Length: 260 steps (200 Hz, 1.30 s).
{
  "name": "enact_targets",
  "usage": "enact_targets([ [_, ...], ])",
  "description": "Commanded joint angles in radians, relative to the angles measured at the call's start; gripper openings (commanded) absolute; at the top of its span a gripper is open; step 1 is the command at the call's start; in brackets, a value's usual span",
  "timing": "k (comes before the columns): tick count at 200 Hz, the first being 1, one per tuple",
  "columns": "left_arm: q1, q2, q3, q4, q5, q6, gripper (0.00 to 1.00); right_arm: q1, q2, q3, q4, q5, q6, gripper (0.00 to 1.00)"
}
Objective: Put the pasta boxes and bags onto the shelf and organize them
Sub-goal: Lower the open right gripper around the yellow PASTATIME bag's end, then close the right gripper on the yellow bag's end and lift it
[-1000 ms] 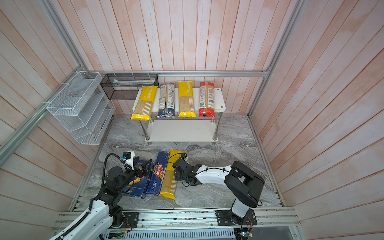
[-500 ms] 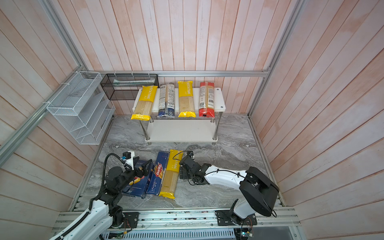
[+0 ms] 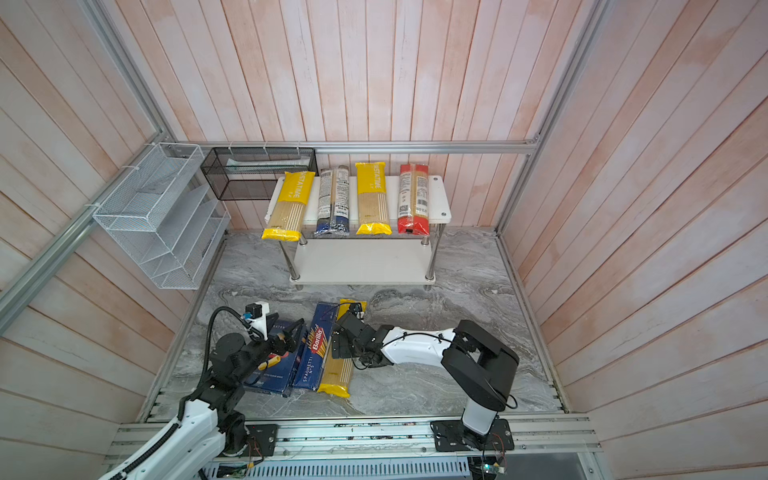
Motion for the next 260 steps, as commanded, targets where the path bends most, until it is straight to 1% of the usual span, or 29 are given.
enact_targets([
  [1,-0.002,-0.007,0.021,0.009,-0.009,-0.004,1.00,0.010,0.031,0.031,-0.021,-0.013,0.011,0.95],
  [29,-0.002,-0.007,0.023,0.007,-0.008,-0.005,1.00,0.010,0.055,0.041,-0.049,-0.010,0.014,0.95],
  [89,-0.001,-0.006,0.022,0.006,-0.007,-0.003,1.00,0.021,0.140,0.134,-0.219,0.015,-0.009,0.95],
  [108,-0.002,-0.008,0.023,0.005,-0.008,-0.003,1.00,0.021,0.151,0.136,-0.258,0.022,-0.015,0.95],
  [171,-0.002,-0.007,0.023,0.007,-0.008,-0.004,1.00,-0.023,0.078,0.033,-0.312,0.031,-0.015,0.95],
  [222,-0.002,-0.005,0.023,0.009,-0.007,-0.003,1.00,-0.077,-0.013,-0.045,-0.379,0.076,-0.026,0.95],
  [241,-0.002,-0.003,0.023,0.009,-0.006,-0.003,1.00,-0.081,-0.050,-0.049,-0.370,0.079,-0.036,0.95],
  [260,-0.002,-0.006,0.023,0.009,-0.008,-0.004,1.00,-0.070,-0.092,-0.052,-0.314,0.060,-0.076,0.95],
])
